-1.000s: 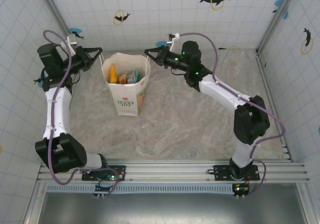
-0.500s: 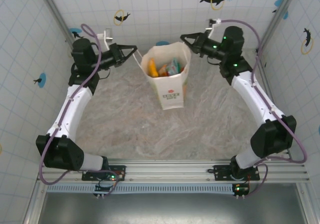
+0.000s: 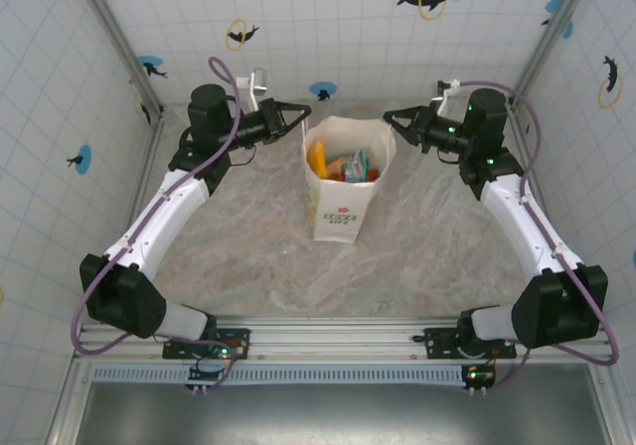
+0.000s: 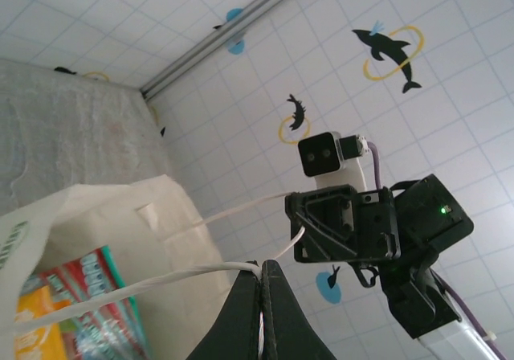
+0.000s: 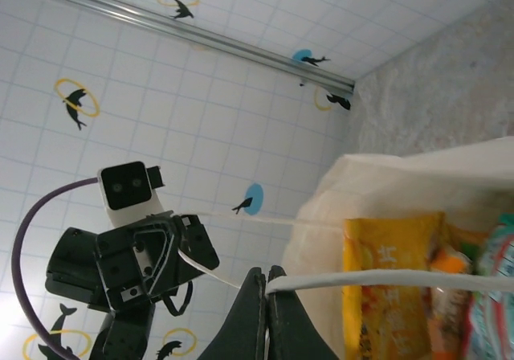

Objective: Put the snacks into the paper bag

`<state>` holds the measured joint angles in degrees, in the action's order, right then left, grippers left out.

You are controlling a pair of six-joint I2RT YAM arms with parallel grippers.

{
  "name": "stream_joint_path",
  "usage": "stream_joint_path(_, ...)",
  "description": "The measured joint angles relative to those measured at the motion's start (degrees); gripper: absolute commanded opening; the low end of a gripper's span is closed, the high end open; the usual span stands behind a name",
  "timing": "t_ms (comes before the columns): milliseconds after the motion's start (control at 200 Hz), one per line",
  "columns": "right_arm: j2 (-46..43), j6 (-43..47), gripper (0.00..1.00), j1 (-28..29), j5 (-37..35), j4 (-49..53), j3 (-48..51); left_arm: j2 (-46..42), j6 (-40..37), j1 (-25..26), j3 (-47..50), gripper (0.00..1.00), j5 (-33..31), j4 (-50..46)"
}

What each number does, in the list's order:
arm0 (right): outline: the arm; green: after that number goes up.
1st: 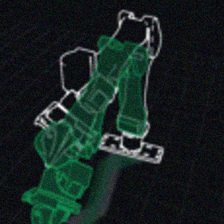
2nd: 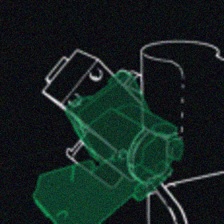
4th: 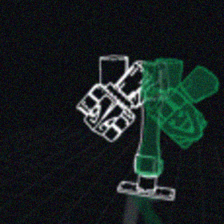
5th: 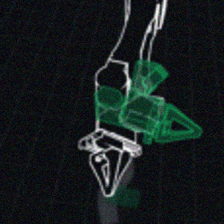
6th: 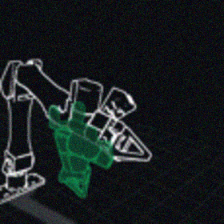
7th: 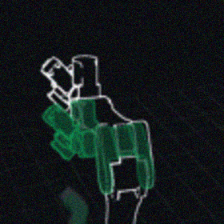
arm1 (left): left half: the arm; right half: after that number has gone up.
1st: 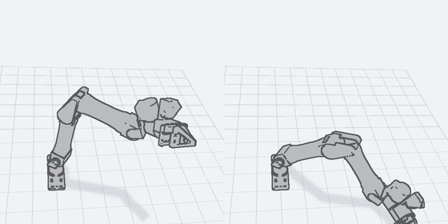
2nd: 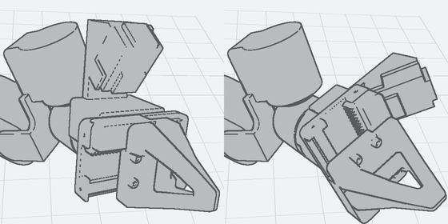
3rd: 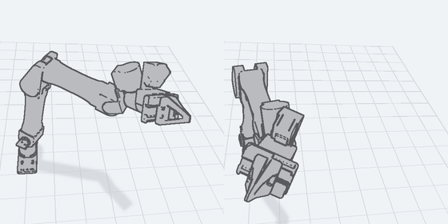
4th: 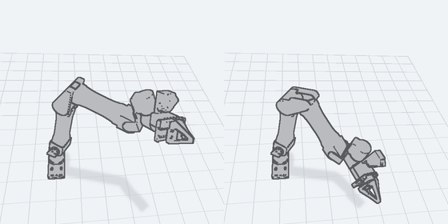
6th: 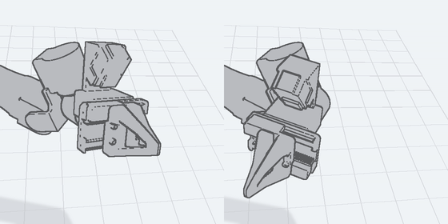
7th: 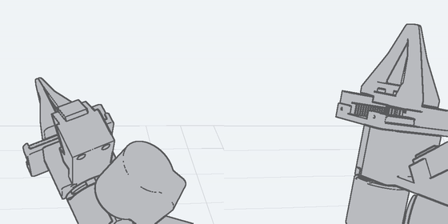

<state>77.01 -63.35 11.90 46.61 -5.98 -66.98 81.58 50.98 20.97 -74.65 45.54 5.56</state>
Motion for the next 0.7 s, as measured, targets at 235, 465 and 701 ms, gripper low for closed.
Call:
stream_joint_path(235, -2.47, 0.55, 0.00, 0.00, 0.00, -2.67, 3.65, -0.17, -2.56, -0.07, 1.46, 0.00, -2.14, -0.68)
stream_joint_path(465, -2.43, 0.42, 0.37, -0.02, 0.04, -3.28, 3.63, -1.57, -5.86, -0.07, 1.44, 0.38, -5.05, -4.09)
stream_joint_path(701, -1.90, 3.67, 0.52, -1.75, 1.20, 0.31, -0.50, -3.21, -11.93, -2.60, -1.68, 0.64, -9.68, -15.39)
